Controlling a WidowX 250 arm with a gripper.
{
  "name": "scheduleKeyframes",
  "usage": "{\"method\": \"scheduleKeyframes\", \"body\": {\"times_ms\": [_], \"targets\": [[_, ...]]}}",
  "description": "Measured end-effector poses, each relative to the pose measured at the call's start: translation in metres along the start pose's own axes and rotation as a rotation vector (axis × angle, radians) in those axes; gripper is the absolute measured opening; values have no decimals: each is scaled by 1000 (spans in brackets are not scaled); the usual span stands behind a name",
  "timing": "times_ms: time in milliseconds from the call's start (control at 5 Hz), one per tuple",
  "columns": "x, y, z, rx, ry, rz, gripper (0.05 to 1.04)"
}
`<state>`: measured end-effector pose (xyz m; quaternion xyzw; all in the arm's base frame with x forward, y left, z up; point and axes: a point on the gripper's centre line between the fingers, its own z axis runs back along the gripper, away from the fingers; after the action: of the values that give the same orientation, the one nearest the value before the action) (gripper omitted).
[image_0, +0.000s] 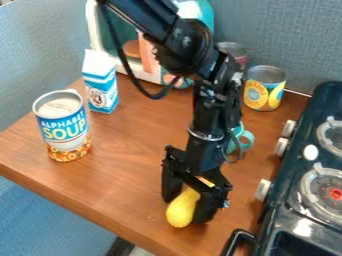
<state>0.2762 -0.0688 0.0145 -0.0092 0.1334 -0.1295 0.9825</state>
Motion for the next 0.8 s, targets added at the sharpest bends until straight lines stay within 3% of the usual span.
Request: {"method": "scheduleKeyframes", "body": {"times_ms": [200,400,600,800], "targets": [[4,1,-1,10,7,12,932],[4,2,-1,17,6,8,736],[2,2,4,15,-14,-4,709],[-2,10,50,14,-137,-2,709]]}}
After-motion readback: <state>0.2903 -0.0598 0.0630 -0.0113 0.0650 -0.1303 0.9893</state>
